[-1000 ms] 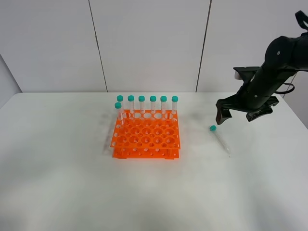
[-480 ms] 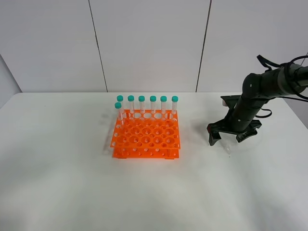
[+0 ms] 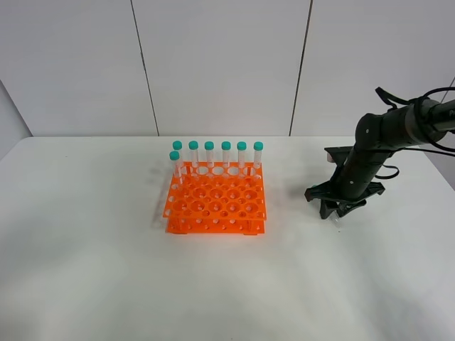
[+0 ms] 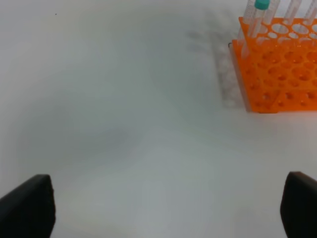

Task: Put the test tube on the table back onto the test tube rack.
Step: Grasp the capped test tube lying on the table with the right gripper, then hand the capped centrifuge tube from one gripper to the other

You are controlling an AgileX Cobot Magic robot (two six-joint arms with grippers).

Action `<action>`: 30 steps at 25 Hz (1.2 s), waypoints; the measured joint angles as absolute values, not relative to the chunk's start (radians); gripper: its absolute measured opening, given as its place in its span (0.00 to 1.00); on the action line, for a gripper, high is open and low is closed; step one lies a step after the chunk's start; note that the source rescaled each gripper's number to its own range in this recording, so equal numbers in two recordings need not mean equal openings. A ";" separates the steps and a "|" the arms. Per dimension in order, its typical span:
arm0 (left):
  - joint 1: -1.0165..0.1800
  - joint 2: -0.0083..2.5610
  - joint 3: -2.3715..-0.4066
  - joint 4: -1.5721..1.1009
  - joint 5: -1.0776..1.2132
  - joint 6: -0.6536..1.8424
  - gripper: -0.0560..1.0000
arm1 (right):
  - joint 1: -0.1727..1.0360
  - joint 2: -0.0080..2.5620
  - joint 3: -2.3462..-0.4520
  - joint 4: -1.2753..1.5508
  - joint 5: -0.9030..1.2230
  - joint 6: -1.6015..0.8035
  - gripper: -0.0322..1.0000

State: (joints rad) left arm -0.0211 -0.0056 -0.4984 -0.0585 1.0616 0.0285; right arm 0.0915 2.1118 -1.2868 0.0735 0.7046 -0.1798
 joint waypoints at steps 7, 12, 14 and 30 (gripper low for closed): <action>-0.021 -0.006 -0.498 -0.058 1.062 0.029 1.00 | 0.092 2.078 -1.287 0.054 0.724 -0.186 0.06; -0.021 -0.006 -0.498 -0.058 1.062 0.029 1.00 | 0.092 1.920 -1.287 0.069 0.796 -0.282 0.06; -0.021 -0.006 -0.498 -0.058 1.062 0.029 1.00 | 0.092 1.837 -1.287 0.113 0.838 -0.355 0.06; -0.021 -0.006 -0.498 -0.058 1.062 0.029 1.00 | 0.258 1.585 -1.288 0.556 1.111 -1.014 0.06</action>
State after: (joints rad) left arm -0.0211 -0.0056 -0.4984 -0.0585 1.0616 0.0285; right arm 0.2576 1.5850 -1.2877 0.5564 1.1115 -1.0141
